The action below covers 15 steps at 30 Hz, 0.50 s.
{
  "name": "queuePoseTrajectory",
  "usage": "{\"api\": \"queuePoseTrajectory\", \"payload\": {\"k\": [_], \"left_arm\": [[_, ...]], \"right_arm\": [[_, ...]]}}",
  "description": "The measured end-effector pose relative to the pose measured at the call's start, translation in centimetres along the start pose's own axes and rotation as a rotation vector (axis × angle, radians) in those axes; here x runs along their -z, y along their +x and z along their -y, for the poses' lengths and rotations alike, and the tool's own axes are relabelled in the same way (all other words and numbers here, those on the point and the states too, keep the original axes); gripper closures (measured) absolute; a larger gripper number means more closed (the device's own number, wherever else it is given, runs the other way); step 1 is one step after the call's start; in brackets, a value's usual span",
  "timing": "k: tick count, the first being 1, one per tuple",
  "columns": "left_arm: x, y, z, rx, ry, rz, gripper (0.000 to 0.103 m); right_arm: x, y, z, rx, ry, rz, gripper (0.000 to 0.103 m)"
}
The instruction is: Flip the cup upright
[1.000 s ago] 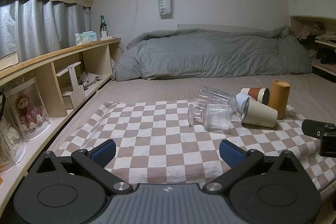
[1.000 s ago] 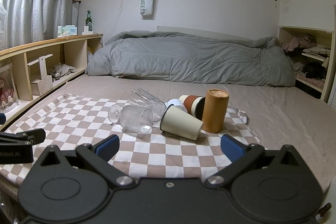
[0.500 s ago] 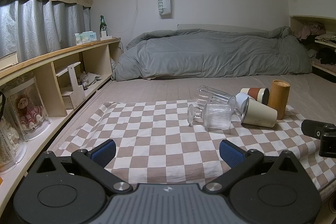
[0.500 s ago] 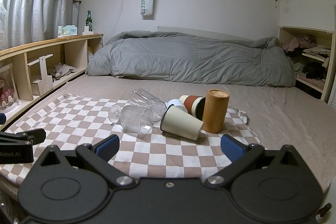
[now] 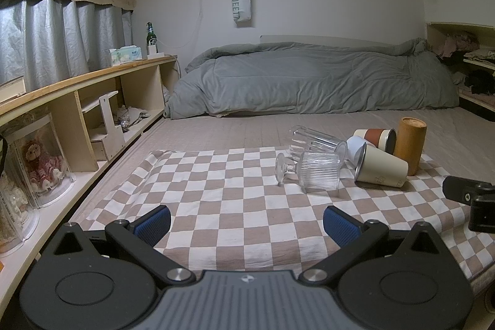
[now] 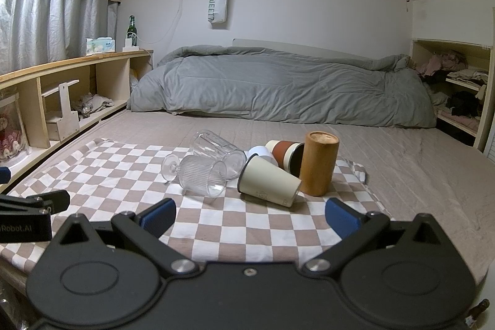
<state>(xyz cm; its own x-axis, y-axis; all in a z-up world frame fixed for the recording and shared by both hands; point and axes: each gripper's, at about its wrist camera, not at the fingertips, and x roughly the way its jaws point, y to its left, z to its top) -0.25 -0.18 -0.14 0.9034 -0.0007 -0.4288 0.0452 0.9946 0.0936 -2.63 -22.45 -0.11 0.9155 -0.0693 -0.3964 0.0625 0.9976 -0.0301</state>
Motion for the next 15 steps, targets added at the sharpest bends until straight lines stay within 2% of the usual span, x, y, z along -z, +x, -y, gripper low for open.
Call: {"api": "queuePoseTrajectory", "payload": {"k": [15], "left_arm": [[0.04,0.11,0.14,0.001,0.002,0.000,0.000]], "right_arm": [[-0.02,-0.04,0.00,0.000,0.000,0.000,0.000]]}}
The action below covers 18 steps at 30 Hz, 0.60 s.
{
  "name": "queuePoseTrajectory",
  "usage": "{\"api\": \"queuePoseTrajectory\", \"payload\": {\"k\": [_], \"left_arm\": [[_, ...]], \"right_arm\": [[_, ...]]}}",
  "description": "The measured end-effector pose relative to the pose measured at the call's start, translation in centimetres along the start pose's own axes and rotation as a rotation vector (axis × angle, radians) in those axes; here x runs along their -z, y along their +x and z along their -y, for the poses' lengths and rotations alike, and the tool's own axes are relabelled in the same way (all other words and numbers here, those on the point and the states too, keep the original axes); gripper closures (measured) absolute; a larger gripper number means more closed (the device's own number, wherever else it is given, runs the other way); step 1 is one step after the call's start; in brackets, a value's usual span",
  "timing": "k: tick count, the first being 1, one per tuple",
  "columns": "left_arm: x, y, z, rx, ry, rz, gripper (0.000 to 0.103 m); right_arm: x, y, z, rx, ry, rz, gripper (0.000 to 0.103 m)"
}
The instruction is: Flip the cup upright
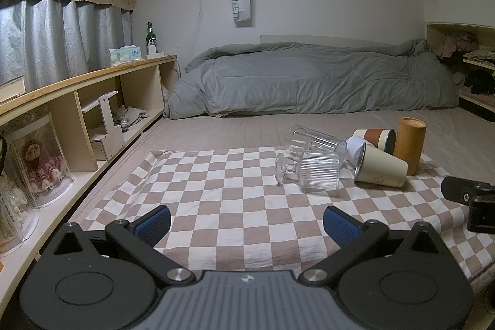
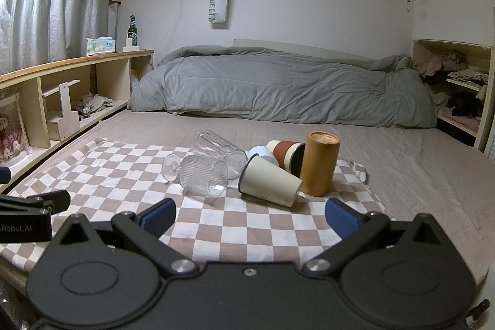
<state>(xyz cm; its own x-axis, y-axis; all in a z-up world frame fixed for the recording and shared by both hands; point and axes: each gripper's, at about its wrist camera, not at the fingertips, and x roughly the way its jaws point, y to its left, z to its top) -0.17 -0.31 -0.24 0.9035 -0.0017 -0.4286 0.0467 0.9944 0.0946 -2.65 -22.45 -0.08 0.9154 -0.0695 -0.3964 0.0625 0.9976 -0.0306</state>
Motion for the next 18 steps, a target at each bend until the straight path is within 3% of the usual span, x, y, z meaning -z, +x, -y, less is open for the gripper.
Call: {"api": "queuePoseTrajectory", "payload": {"k": [18], "left_arm": [[0.03,0.52,0.51,0.011,-0.005,-0.009,0.000]], "right_arm": [[-0.79,0.45,0.74,0.015,0.039,0.016,0.000]]}}
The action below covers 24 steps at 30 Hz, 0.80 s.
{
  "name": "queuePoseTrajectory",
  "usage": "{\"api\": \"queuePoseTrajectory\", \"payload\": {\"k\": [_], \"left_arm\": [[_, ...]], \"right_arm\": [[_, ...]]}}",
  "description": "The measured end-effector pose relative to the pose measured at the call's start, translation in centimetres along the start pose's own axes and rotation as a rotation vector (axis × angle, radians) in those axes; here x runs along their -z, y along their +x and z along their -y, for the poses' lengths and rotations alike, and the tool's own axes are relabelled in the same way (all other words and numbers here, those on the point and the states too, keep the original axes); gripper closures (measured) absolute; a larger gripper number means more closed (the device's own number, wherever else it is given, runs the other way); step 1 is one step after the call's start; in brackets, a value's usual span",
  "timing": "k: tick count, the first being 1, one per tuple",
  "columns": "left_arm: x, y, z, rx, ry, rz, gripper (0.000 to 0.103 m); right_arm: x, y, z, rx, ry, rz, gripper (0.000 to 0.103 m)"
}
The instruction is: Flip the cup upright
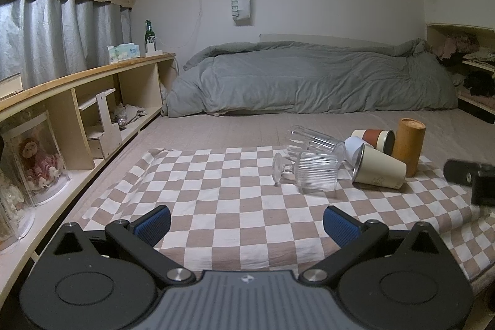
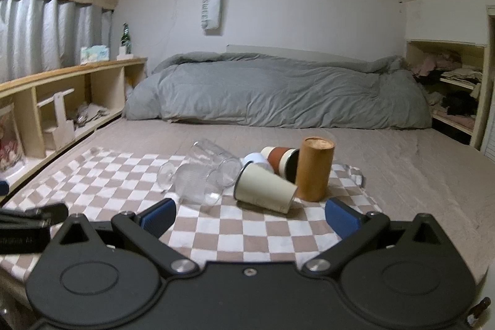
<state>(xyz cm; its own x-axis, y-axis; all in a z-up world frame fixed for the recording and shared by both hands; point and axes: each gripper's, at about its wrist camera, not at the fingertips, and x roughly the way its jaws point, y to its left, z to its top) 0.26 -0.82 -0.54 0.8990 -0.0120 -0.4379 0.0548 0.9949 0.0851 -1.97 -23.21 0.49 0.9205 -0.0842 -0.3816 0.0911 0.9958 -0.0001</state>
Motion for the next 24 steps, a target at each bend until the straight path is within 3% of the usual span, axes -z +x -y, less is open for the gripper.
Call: {"api": "queuePoseTrajectory", "payload": {"k": [7,14,19,24], "left_arm": [[-0.4,0.3,-0.3,0.016,-0.015,-0.003,0.000],[-0.6,0.8,-0.5,0.038,-0.028,-0.007,0.000],[-0.7,1.4,-0.6,0.040,-0.025,-0.019,0.000],[-0.8,2.1,-0.8,0.039,-0.038,-0.032,0.000]], "right_arm": [[-3.0,1.7,0.3,-0.004,-0.097,0.025,0.000],[-5.5,7.0,1.3,-0.039,-0.221,0.080,0.000],[-5.6,12.5,2.5,-0.095,-0.303,0.034,0.006],[-4.3,17.3,2.5,-0.164,-0.520,-0.012,0.010]]}}
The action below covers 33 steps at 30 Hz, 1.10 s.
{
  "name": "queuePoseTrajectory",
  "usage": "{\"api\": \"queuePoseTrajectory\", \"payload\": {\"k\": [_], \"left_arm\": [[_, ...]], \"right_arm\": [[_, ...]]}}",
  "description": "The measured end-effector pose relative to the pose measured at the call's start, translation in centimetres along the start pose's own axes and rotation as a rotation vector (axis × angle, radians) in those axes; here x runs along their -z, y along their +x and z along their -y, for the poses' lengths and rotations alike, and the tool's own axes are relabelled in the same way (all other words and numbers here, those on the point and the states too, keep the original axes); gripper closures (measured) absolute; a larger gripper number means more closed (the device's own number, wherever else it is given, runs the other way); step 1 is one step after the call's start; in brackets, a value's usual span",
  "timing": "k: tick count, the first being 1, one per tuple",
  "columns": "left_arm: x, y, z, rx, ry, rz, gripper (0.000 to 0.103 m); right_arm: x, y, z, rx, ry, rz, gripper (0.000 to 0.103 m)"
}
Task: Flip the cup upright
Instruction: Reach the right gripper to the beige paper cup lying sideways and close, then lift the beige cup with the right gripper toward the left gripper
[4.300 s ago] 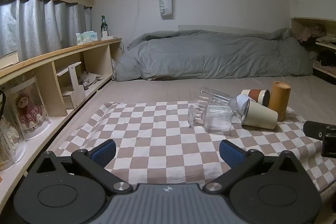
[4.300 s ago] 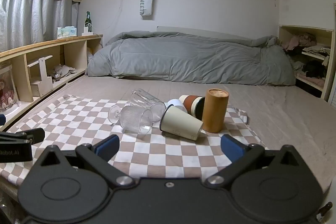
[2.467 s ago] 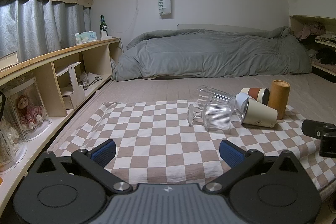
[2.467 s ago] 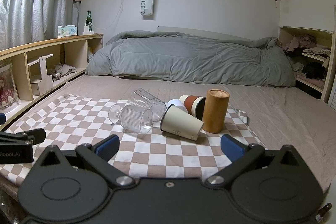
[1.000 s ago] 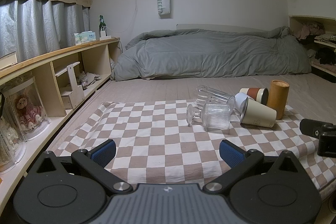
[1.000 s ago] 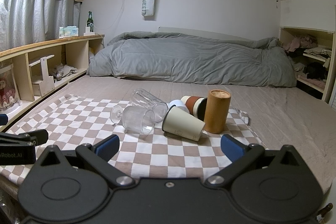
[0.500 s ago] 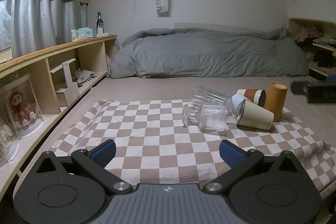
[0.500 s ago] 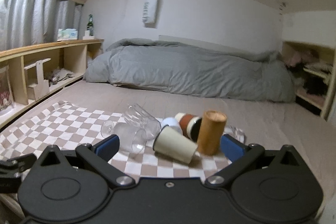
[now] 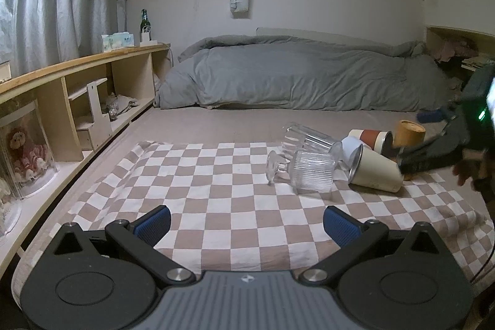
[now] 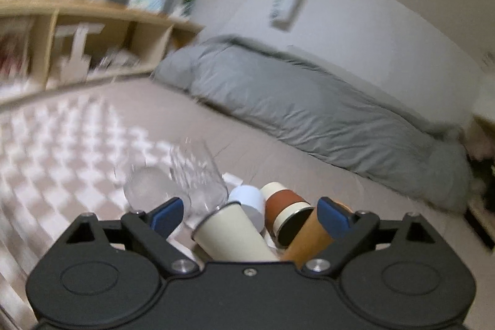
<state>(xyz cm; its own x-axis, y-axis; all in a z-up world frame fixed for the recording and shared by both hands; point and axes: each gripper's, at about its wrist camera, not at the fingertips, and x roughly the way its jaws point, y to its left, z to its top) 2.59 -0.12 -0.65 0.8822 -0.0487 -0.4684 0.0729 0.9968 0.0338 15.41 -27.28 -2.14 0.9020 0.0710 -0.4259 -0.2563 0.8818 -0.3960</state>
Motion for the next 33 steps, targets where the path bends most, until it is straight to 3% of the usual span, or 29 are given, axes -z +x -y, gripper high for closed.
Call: {"api": "queuePoseTrajectory", "payload": {"k": [4,8,15,20,21,26,33], "left_arm": [[-0.2,0.6,-0.1,0.001,-0.002,-0.010,0.000],[-0.3,1.1,-0.2,0.001,-0.008,-0.021,0.000],[-0.4,1.8,-0.4,-0.006,-0.019,-0.034,0.000],[-0.3,1.8,-0.5,-0.016,-0.022,-0.033,0.000],[-0.4,1.7,-0.6,-0.016,-0.022,-0.032,0.000],[-0.4,1.4,-0.6,-0.018,-0.024,-0.020,0.000],[-0.4,0.5,-0.5,-0.018,-0.022,0.002,0.000]], "right_arm": [[1.0,3.2,-1.3,-0.061,-0.200,-0.065,0.013],[2.1,6.2,-2.3,-0.100,-0.312,-0.136,0.014],[3.1,10.2,-2.9,-0.129,-0.359,-0.224,0.016],[3.9,12.0,-3.2,-0.101,-0.384,-0.260,0.019],[4.1,12.0,-3.1,-0.096,-0.377,-0.261,0.030],[4.1,11.0,-2.9,-0.090,-0.299,-0.265,0.030],[3.2,7.0,-2.5,-0.124,-0.080,-0.280,0.030]]}}
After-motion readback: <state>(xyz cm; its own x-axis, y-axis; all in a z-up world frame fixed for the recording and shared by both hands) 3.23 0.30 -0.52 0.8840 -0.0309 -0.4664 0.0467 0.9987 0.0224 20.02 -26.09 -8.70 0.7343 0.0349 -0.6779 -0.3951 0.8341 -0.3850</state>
